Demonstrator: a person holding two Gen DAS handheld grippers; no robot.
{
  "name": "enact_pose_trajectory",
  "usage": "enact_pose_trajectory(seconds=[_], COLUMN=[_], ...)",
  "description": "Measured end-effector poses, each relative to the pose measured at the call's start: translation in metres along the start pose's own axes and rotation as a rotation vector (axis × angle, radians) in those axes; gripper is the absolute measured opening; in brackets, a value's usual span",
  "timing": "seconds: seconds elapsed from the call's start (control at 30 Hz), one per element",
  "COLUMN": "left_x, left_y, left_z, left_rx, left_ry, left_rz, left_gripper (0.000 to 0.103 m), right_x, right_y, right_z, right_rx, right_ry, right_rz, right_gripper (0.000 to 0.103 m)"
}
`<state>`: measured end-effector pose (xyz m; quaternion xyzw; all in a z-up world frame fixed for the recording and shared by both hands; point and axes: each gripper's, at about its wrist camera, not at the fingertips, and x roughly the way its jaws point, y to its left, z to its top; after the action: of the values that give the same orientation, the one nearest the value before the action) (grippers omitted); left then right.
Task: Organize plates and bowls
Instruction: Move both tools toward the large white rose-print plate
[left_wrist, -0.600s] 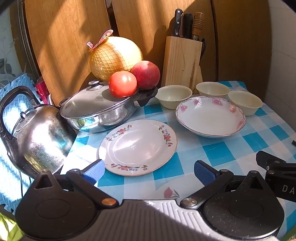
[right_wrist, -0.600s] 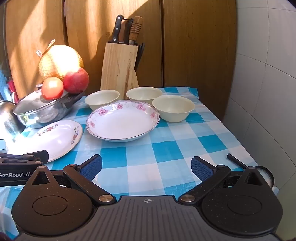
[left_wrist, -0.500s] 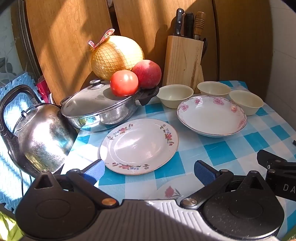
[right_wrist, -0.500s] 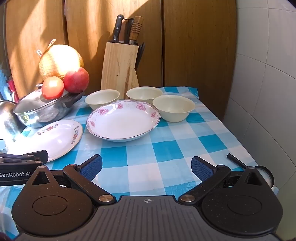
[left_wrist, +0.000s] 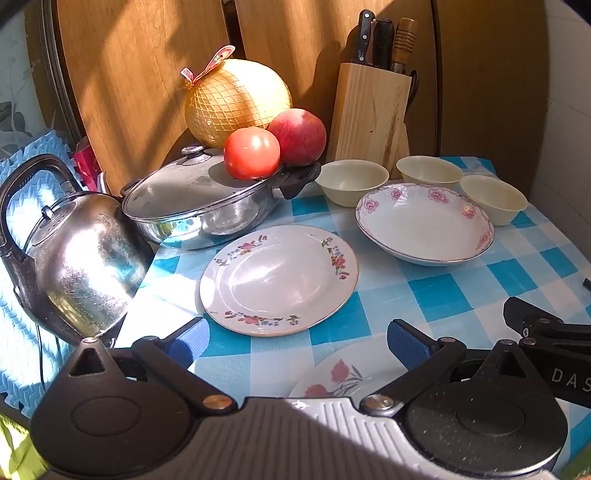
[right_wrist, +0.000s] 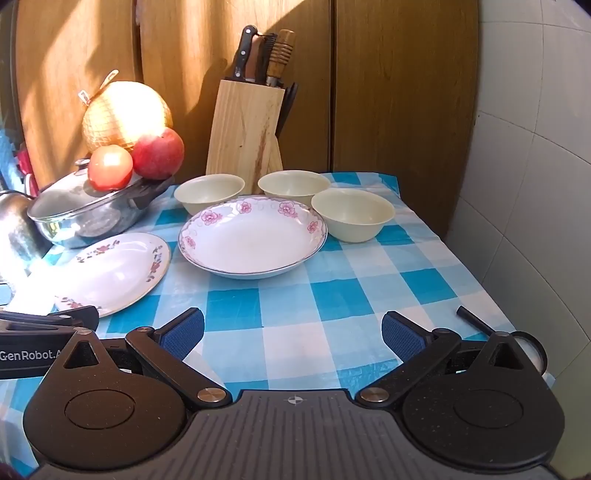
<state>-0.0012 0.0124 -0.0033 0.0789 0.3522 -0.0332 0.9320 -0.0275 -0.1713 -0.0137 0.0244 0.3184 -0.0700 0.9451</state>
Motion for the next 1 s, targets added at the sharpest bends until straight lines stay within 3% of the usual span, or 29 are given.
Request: enact_pose_trajectory(seconds=[1.0], left_x=[-0.0046], left_y=[0.0025], left_z=[-0.0057], left_rx=[-0.012], left_ry=[0.004], left_rz=[0.014], left_gripper=[0.098], right_x=[-0.0012], right_y=[0.0038], right_z=[-0.0011], right_rx=[-0.013], right_ry=[0.006], right_rz=[0.012], right_gripper=[0.103])
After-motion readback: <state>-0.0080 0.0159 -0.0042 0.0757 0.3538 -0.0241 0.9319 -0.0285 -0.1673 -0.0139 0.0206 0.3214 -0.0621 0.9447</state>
